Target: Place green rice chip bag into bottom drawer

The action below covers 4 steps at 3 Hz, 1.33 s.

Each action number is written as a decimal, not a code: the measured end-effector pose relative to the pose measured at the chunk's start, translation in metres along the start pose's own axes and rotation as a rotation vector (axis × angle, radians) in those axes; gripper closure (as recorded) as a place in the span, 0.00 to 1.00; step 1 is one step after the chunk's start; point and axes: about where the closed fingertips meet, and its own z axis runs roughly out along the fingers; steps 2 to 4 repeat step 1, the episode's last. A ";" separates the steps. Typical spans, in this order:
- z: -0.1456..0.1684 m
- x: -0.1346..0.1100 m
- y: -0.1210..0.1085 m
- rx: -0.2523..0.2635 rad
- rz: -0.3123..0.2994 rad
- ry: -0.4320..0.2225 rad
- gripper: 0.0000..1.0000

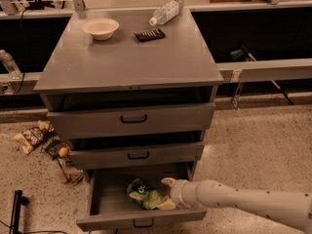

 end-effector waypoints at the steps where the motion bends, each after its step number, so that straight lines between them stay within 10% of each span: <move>1: -0.045 0.022 0.003 0.058 0.043 0.010 0.45; 4: -0.045 0.022 0.003 0.058 0.043 0.010 0.45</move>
Offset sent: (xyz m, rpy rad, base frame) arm 0.0000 0.0000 0.0000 0.0000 0.0000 0.0000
